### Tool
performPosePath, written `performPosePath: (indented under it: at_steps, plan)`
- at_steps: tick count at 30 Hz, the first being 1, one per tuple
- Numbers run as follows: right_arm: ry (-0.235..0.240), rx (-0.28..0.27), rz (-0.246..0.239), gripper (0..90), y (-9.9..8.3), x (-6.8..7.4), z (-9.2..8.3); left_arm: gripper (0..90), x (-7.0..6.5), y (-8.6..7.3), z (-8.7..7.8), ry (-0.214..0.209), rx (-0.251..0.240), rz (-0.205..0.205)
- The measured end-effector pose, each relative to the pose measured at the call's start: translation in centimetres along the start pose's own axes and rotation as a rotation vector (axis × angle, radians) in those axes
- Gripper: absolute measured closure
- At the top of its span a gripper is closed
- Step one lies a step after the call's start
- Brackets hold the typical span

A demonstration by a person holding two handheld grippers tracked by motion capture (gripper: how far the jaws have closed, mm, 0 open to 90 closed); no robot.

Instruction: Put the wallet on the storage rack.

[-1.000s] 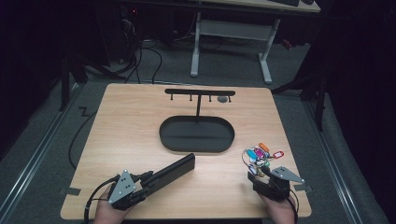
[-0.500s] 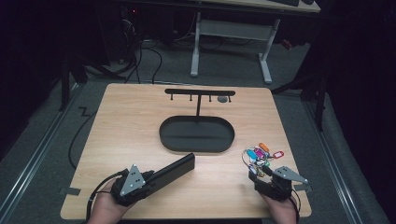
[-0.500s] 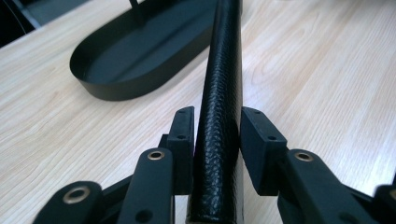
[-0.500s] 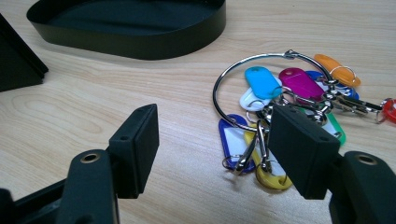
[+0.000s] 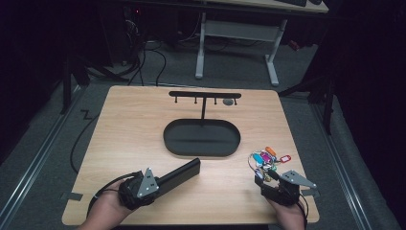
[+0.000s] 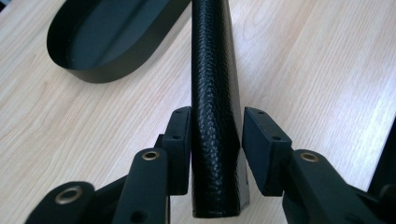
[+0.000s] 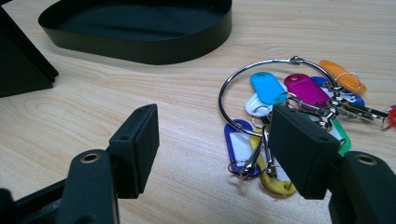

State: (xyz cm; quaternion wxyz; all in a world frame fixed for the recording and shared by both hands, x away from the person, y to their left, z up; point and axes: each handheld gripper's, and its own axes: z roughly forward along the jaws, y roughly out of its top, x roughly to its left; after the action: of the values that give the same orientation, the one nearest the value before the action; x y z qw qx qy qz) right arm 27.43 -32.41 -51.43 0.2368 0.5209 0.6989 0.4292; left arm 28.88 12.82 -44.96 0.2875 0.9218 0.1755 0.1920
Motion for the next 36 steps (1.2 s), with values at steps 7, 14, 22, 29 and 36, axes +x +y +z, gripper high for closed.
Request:
performPosePath:
  at_steps: [7,14,22,29,36]
  plan:
    - [0.000,0.002,0.002,34.3,0.0,0.0,0.0,62.9,1.5,1.5,-0.2,-0.080,0.093,-0.025]
    - [0.000,0.012,0.008,34.3,-0.1,0.0,0.2,64.0,2.3,2.3,0.5,-0.126,0.177,-0.017]
    - [0.003,0.018,0.005,34.4,-0.2,0.0,0.3,64.5,2.2,3.3,1.2,-0.121,0.264,0.046]
    - [0.004,0.020,0.006,34.4,-0.2,0.0,0.3,65.8,2.3,4.1,1.5,-0.129,0.318,0.066]
    - [0.004,0.023,0.007,34.4,-0.2,0.0,0.3,67.3,2.8,4.4,1.8,-0.146,0.344,0.048]
